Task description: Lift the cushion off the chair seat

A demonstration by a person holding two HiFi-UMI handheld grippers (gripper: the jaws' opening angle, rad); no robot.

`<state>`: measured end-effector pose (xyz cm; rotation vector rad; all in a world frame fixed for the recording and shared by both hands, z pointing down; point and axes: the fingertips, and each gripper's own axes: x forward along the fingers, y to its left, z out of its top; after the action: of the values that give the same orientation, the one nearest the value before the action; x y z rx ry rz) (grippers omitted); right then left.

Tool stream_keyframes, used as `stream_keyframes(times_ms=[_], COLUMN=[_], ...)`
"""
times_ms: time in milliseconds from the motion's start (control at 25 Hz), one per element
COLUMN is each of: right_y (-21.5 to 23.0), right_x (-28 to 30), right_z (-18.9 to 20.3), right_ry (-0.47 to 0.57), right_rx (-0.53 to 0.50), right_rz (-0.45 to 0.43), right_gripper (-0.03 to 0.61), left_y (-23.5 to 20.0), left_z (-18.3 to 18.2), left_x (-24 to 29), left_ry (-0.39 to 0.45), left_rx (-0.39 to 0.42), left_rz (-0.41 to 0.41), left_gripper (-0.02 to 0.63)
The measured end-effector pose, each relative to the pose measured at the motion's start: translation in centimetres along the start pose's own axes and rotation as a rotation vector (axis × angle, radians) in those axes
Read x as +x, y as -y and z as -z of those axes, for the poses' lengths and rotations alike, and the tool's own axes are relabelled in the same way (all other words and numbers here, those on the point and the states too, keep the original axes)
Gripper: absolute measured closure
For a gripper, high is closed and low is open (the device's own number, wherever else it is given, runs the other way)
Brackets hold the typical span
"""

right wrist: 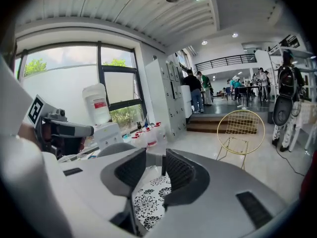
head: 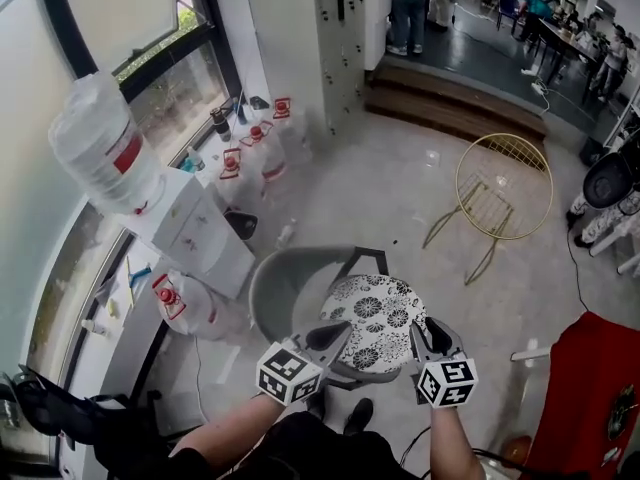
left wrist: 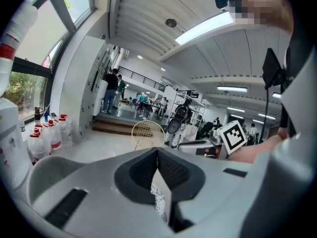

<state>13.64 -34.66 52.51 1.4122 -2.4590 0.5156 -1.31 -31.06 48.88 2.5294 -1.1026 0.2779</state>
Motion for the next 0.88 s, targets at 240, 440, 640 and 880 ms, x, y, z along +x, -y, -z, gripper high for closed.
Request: stream_keyframes(times_ms=[240, 440, 640, 880], right_y=[1.5, 2.3, 3.0, 3.7], right_x=[1.9, 3.8, 4.8, 6.8], right_z=[3.8, 7.1, 9.8, 12.9], right_ry=[-0.065, -0.122, -0.173, -0.218], right_rx=[0.020, 0.047, 0.066, 0.091], right_rz=[0.013, 0.022, 0.028, 0.025], right_gripper=[0.438, 0.421, 0.417, 0.409], left_y=[-0.7, -2.5, -3.0, -4.7], left_z=[3.1, 5.3, 7.3, 9.3], left_x=[1.5, 2.2, 3.2, 5.0], left_ry=[-0.068, -0.093, -0.128, -0.148], left_rx=[-0.013, -0.042, -0.088, -0.099], left_rz=[0.004, -0.008, 0.012, -0.025], left_gripper=[0.606, 0.606, 0.606, 0.606])
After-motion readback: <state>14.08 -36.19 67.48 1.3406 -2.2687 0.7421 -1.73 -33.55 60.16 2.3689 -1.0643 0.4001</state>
